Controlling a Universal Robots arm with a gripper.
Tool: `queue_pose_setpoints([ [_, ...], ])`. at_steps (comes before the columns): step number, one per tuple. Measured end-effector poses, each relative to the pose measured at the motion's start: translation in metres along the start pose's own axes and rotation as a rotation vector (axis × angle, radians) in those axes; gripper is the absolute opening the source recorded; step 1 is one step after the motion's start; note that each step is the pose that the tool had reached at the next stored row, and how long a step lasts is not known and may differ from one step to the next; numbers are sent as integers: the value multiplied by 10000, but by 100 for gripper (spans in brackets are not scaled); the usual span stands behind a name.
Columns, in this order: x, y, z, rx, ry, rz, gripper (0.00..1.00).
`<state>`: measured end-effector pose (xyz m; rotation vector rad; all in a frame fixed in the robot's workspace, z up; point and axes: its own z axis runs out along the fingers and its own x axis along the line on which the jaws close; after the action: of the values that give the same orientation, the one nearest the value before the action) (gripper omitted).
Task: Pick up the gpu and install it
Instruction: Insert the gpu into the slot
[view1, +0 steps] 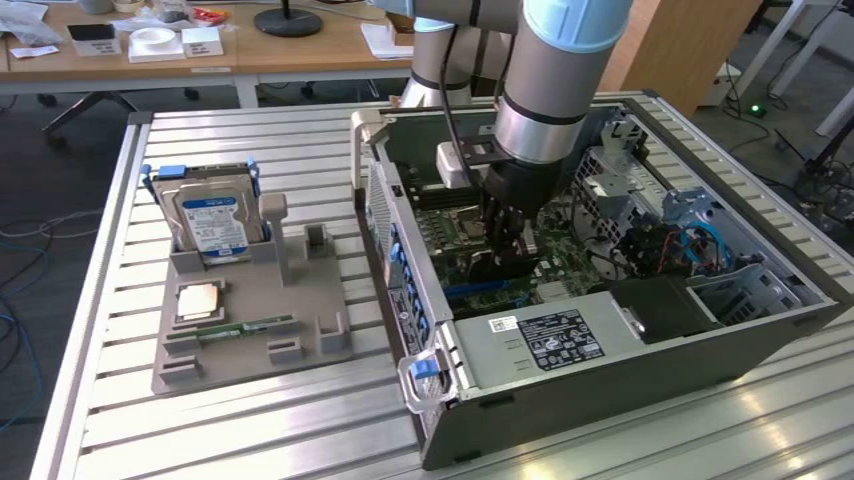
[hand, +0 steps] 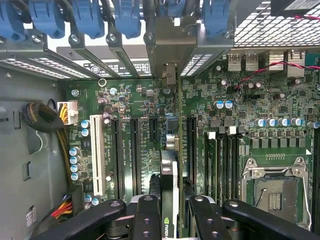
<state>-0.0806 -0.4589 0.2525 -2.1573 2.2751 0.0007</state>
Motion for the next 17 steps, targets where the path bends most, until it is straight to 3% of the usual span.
queue_pose_setpoints([
  [17, 1, 16, 58, 0, -1, 1, 27],
])
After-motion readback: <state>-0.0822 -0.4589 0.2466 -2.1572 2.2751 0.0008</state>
